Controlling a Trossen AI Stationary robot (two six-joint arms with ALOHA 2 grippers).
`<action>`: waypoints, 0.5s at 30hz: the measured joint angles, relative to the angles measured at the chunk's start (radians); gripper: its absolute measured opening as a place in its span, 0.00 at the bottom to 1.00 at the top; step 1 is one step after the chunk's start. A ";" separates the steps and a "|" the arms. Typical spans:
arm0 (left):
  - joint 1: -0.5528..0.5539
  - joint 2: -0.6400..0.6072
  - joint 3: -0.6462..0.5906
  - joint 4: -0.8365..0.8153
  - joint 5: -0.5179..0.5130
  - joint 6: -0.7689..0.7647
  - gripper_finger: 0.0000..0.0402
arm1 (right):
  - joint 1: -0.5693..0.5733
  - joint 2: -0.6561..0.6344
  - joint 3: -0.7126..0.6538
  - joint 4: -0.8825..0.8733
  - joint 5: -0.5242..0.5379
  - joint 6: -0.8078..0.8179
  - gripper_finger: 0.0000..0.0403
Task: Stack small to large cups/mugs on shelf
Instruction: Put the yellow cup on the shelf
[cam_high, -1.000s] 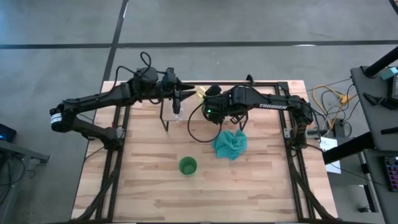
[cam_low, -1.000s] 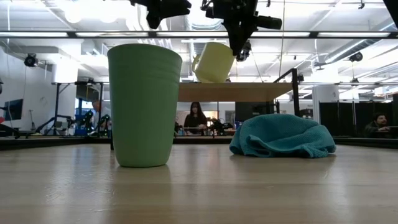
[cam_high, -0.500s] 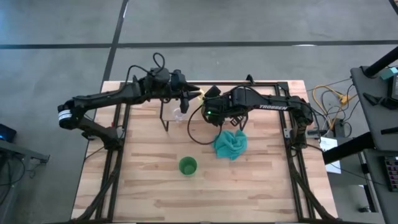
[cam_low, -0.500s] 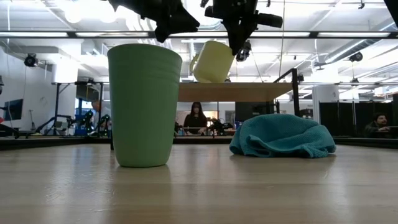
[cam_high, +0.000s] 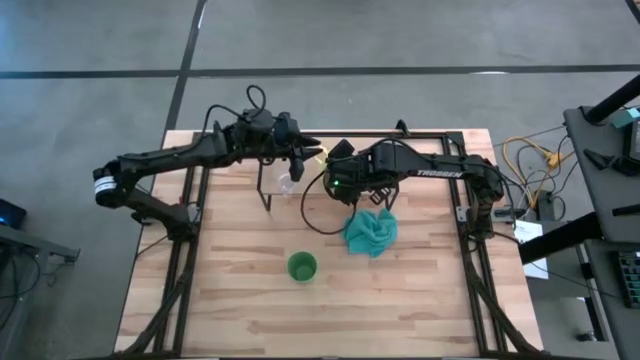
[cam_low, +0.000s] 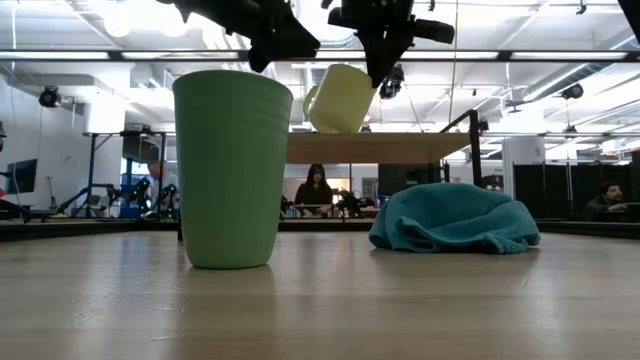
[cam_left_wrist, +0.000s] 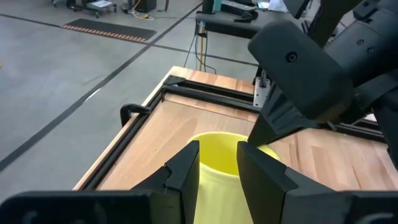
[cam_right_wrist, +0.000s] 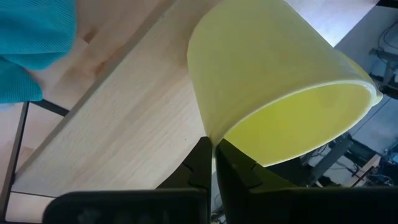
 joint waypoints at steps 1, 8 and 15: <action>0.000 0.000 0.000 0.000 0.000 0.000 0.23 | 0.000 0.000 0.000 0.000 0.000 0.000 0.02; 0.002 0.008 0.001 0.014 0.000 -0.001 0.23 | 0.001 0.000 0.000 0.027 0.001 0.000 0.08; 0.003 0.043 0.002 0.025 0.005 -0.003 0.23 | 0.006 0.000 0.000 0.034 0.001 0.000 0.11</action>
